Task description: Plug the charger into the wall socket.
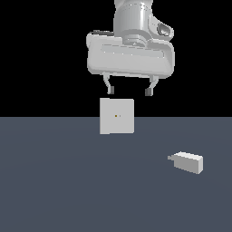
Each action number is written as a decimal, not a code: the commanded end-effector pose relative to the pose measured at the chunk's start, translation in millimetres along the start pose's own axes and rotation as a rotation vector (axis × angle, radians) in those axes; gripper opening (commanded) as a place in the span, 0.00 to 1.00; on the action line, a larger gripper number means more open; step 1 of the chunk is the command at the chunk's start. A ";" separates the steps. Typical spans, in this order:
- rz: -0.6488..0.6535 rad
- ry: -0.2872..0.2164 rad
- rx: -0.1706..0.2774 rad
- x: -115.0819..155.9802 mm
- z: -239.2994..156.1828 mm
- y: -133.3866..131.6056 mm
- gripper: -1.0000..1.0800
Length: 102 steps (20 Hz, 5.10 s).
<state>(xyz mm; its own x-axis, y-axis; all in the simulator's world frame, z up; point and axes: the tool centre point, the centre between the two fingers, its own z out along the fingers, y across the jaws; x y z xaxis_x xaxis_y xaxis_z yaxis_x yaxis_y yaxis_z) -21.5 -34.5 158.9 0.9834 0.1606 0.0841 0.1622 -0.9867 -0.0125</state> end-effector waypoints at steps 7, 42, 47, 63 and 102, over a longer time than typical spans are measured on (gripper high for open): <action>-0.123 0.042 0.016 -25.4 18.0 18.4 0.96; -0.513 0.174 0.079 -78.1 84.7 90.9 0.96; -0.533 0.180 0.083 -79.5 88.7 95.1 0.96; -0.536 0.179 0.084 -81.7 107.7 95.7 0.96; -0.392 0.185 0.058 -68.9 112.4 57.5 0.00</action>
<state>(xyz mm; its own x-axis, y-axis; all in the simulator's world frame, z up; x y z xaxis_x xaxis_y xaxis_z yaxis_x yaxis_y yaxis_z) -72.4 -105.8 35.8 0.8054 0.5277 0.2698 0.5480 -0.8365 0.0000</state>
